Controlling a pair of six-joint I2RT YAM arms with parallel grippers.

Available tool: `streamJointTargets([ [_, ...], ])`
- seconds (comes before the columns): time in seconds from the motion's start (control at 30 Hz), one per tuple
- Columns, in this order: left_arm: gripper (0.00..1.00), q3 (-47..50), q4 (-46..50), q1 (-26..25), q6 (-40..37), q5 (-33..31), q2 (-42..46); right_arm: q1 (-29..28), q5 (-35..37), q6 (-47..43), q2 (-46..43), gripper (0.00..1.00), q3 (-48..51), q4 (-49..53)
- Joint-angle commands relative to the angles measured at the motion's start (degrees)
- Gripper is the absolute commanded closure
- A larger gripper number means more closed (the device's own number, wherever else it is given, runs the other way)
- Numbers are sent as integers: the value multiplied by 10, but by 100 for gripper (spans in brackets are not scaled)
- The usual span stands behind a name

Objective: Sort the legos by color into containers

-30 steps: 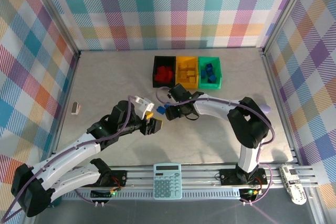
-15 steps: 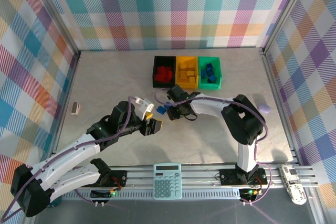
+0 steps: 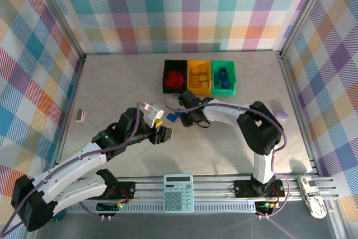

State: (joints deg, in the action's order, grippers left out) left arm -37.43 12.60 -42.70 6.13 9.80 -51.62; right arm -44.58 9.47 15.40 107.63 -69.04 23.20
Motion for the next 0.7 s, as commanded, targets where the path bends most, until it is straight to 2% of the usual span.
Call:
streamJointTargets([
  [0.0,35,-17,11,-5,-10,-3,9,7,18,-15,-42,67,-17,24],
  [0.27,35,-19,13,-6,-11,-3,8,62,22,-42,-88,67,-17,35],
  [0.53,35,-21,14,-9,-9,-7,11,163,6,-79,-117,67,-54,39],
  [0.67,35,-22,21,-9,-8,-18,11,211,-9,-97,-101,66,-93,42],
])
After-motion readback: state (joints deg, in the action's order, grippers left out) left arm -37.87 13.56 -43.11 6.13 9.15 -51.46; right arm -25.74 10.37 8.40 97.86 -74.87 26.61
